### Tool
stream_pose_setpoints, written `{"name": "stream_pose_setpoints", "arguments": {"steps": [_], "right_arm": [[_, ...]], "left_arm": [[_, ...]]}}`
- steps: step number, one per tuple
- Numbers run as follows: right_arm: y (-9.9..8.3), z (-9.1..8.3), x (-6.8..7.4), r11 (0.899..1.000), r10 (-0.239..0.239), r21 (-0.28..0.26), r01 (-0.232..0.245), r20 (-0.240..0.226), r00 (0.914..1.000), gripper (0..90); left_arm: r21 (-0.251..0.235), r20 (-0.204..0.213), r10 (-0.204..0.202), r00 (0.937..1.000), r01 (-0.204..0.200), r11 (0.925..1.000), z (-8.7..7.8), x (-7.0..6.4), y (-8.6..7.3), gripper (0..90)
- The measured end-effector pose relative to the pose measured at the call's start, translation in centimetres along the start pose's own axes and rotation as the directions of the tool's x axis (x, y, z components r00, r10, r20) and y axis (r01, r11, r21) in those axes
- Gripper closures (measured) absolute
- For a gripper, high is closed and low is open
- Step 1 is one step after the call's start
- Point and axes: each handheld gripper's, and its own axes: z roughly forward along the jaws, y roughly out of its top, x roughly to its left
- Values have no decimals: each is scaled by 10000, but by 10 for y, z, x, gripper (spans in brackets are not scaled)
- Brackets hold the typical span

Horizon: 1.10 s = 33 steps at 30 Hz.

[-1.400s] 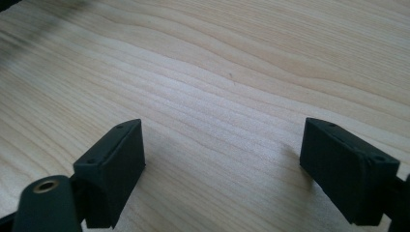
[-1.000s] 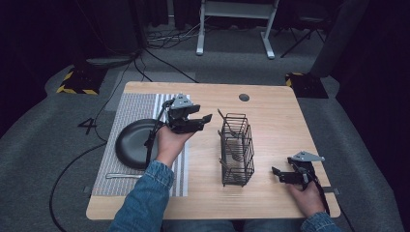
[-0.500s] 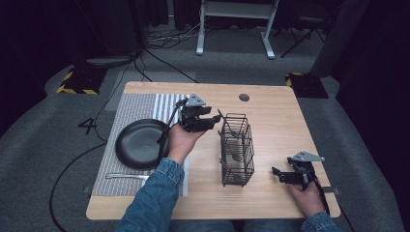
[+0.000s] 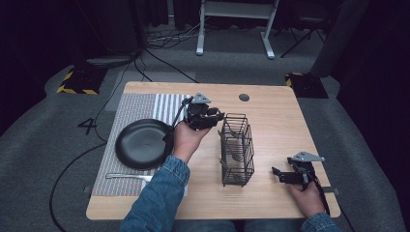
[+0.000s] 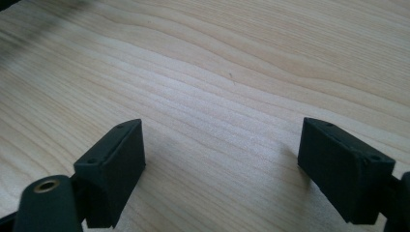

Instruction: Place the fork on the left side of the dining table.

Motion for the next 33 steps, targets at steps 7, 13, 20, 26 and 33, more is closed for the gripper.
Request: {"name": "stream_pose_setpoints", "arguments": {"steps": [7, 13, 20, 26, 33], "right_arm": [[0, 0, 0, 10000, 18, -15, -18, 0, 10000, 173], [0, 0, 0, 10000, 24, -17, -24, 1, 10000, 174], [0, 0, 0, 10000, 23, -17, -23, 1, 10000, 174], [0, 0, 0, 10000, 22, -18, -22, 1, 10000, 174], [0, 0, 0, 10000, 24, -17, -24, 1, 10000, 174]], "left_arm": [[252, 12, -27, 10000, 27, 9997, 4, -1, 0, 767], [254, 204, -171, 9996, 166, 9995, 3, 0, 0, 781], [180, 444, -103, 9990, 95, 9998, 0, -2, 2, 811], [121, 629, -62, 9980, 55, 9999, -3, -6, 6, 860], [-111, 598, 133, 9981, -126, 9999, -10, -14, 11, 863]]}}
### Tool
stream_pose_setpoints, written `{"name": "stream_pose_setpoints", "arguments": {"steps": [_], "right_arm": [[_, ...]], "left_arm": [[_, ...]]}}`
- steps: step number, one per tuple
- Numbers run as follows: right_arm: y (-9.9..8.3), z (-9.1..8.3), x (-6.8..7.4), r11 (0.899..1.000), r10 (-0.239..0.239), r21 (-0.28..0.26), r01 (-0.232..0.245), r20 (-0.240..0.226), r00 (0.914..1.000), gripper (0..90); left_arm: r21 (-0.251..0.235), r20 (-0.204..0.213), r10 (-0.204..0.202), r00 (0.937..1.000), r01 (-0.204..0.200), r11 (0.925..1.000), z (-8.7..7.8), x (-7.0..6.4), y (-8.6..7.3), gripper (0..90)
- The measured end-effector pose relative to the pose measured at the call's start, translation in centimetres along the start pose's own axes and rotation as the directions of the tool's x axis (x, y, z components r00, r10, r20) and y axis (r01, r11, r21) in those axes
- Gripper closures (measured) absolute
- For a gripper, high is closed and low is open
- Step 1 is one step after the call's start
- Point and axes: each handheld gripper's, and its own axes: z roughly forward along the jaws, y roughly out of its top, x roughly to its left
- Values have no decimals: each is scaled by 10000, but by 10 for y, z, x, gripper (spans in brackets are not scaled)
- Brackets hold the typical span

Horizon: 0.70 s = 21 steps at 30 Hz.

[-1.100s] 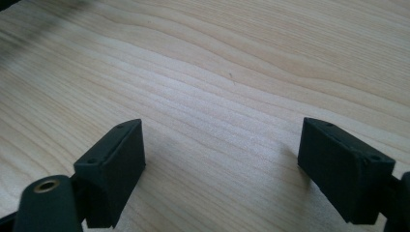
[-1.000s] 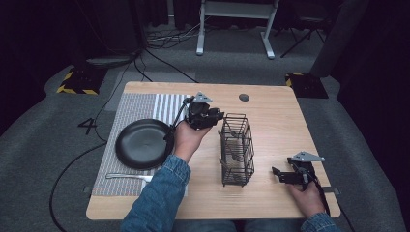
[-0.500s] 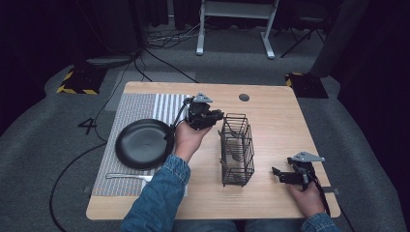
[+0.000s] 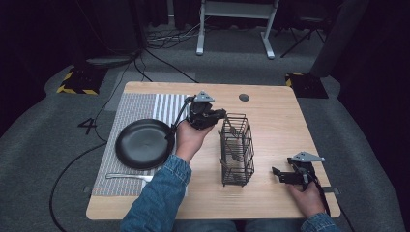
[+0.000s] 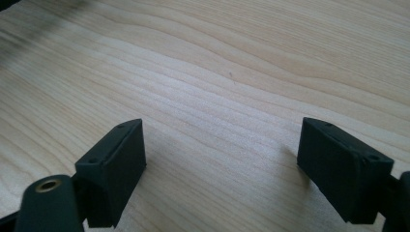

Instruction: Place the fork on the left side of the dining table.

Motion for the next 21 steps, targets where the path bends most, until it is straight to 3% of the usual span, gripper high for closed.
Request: {"name": "stream_pose_setpoints", "arguments": {"steps": [11, 21], "right_arm": [[0, 0, 0, 10000, -2, -1, 2, 0, 10000, 175], [0, 0, 0, 10000, 1, -1, -1, -5, 10000, 175]], "left_arm": [[69, -226, 427, 9988, -425, 9991, -17, -14, 20, 864], [-334, -301, 488, 9984, -498, 9982, -45, -19, 34, 863]]}}
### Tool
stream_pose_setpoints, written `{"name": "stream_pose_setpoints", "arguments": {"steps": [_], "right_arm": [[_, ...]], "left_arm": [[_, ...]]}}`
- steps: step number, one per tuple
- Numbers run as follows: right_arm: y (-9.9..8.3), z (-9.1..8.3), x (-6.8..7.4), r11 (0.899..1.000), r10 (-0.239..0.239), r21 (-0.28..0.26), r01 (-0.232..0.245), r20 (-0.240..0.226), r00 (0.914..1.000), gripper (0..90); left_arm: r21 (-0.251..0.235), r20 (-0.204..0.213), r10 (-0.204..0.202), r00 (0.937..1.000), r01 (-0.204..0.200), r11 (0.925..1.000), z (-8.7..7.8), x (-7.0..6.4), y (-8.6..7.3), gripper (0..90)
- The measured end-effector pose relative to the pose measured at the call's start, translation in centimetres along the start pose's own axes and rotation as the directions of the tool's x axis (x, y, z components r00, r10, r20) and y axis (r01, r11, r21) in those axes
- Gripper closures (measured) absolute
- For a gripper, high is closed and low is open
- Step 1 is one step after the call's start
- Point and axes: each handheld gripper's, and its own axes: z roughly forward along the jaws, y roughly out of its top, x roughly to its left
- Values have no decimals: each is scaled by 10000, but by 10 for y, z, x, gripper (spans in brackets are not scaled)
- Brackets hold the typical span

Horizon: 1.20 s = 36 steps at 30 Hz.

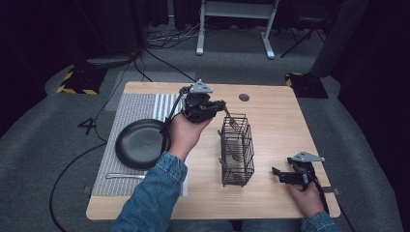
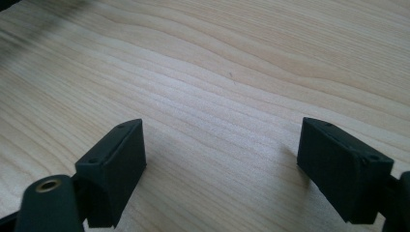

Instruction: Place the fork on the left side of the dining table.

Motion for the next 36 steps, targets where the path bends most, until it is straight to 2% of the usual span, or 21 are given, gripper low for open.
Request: {"name": "stream_pose_setpoints", "arguments": {"steps": [6, 13, 18, 28, 36], "right_arm": [[0, 0, 0, 10000, -1, -1, 1, -4, 10000, 176], [0, 0, 0, 10000, -1, -2, 1, -6, 10000, 176], [0, 0, 0, 10000, -2, -2, 2, -6, 10000, 176], [0, 0, 0, 10000, 0, -1, 0, -6, 10000, 176], [0, 0, 0, 10000, -3, -3, 3, -5, 10000, 176]], "left_arm": [[-294, -52, -137, 9999, 136, 9995, -20, 1, 6, 864], [-473, -277, -91, 9996, 78, 9989, -40, 5, 15, 863], [-655, -310, -183, 9994, 162, 9977, -50, 9, 19, 864], [-1010, -357, -533, 9979, 495, 9937, -75, 22, 26, 864], [-1197, -672, -762, 9948, 677, 9905, -94, 38, 28, 863]]}}
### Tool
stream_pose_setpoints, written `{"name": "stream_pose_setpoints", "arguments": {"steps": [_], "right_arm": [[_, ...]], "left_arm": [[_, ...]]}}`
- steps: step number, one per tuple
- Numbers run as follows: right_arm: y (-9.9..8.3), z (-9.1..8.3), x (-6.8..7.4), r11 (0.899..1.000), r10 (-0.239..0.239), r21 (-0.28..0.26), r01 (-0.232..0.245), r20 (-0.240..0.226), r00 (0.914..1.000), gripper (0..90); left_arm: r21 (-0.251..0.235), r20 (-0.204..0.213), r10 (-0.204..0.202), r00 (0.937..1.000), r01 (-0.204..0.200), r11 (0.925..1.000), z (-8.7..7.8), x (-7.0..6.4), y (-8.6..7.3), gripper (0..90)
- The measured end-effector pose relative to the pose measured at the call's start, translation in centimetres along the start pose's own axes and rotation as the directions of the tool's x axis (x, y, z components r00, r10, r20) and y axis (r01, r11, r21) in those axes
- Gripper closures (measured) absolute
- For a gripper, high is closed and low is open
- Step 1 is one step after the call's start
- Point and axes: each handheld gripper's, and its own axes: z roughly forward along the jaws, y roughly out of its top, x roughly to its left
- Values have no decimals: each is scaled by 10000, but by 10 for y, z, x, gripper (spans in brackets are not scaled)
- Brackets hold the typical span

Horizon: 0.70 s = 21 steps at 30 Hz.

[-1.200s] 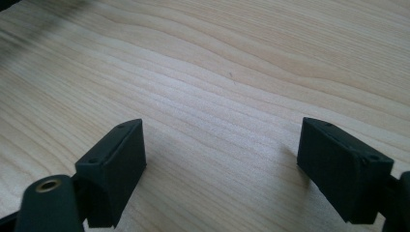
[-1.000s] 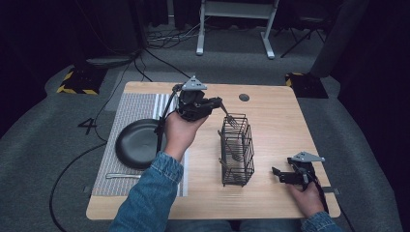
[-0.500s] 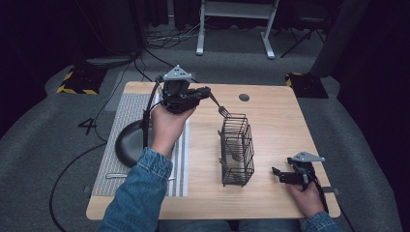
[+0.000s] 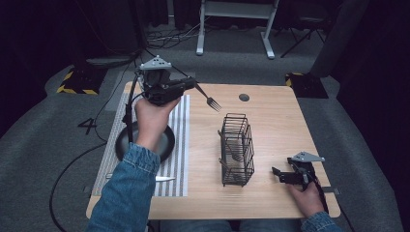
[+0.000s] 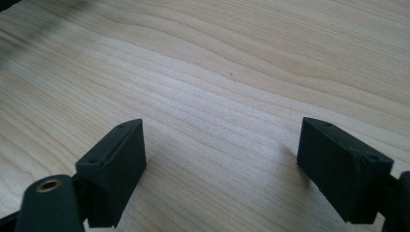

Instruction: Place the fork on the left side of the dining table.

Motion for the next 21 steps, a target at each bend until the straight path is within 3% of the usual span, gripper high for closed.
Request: {"name": "stream_pose_setpoints", "arguments": {"steps": [14, 21], "right_arm": [[0, 0, 0, 10000, 1, 2, -1, 0, 10000, 176], [0, 0, 0, 10000, -1, 1, 1, 4, 10000, 176]], "left_arm": [[-310, -458, -411, 9981, 397, 9987, -21, 30, 2, 863], [-391, -822, -785, 9935, 755, 9964, -27, 53, 2, 863]]}}
